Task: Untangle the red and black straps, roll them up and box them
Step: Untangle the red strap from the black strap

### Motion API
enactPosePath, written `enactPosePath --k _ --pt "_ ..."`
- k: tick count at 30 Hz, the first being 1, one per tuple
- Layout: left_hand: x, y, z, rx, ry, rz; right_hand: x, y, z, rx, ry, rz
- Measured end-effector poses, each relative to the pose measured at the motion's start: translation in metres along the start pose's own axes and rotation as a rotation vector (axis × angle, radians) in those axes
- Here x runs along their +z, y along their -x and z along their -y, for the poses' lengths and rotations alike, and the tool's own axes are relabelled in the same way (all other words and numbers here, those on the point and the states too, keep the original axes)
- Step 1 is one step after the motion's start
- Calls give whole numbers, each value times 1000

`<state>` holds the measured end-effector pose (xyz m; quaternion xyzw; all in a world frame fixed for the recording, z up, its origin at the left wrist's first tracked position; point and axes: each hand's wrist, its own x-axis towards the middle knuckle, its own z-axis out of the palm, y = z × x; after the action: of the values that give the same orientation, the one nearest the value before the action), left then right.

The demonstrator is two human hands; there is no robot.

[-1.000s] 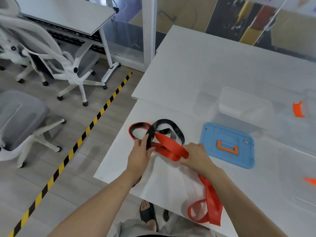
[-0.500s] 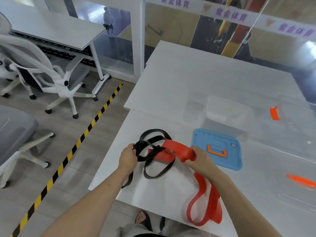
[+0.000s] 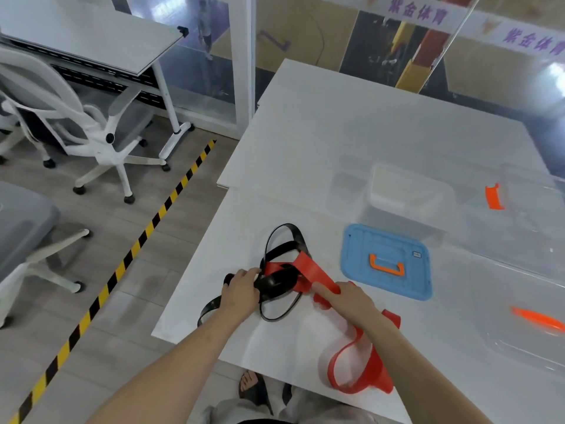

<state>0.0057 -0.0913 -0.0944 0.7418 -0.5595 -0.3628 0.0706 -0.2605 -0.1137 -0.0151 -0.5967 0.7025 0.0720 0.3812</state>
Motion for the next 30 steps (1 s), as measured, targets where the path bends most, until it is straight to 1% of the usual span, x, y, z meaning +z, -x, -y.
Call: enactPosePath --k 2,3,6,8,10,13,15,16,17,19,22,24,25,27,29,30 --pt "1 2 -11 48 -42 -47 3 -3 2 -18 -7 -69" --pt "3 2 -15 78 -50 -46 6 -7 0 -26 -59 -79" --pt "12 0 -19 123 -115 24 9 -12 -4 -37 -253 -6" --pt "15 -2 -19 106 -121 34 8 -10 -7 -41 -321 35" --pt "12 -5 -20 62 -37 -26 3 -5 -9 -70 -333 53" --pt "-2 -11 -19 -16 84 -137 -9 5 -14 -117 -354 19" --pt "-13 -16 -17 -24 98 -197 -18 13 -13 -154 -400 -13" --pt "-17 -17 -18 0 113 -202 -22 17 -10 -175 -427 -23" --pt "-21 -16 -20 35 139 -182 -25 22 -6 -194 -460 -26" --pt "-24 -11 -26 95 144 -82 -27 28 0 -198 -532 -44" --pt "-10 -4 -30 157 -50 39 -26 30 7 -177 -601 -103" --pt "4 1 -31 171 -92 130 -27 29 11 -193 -596 -120" --pt "10 1 -31 141 -99 155 -28 29 12 -207 -593 -112" --pt "19 1 -29 86 -130 113 -32 33 16 -234 -615 -82" --pt "23 1 -27 104 -178 -20 -39 41 19 -249 -686 -54" --pt "23 1 -25 119 -153 -90 -44 45 21 -252 -739 -34"
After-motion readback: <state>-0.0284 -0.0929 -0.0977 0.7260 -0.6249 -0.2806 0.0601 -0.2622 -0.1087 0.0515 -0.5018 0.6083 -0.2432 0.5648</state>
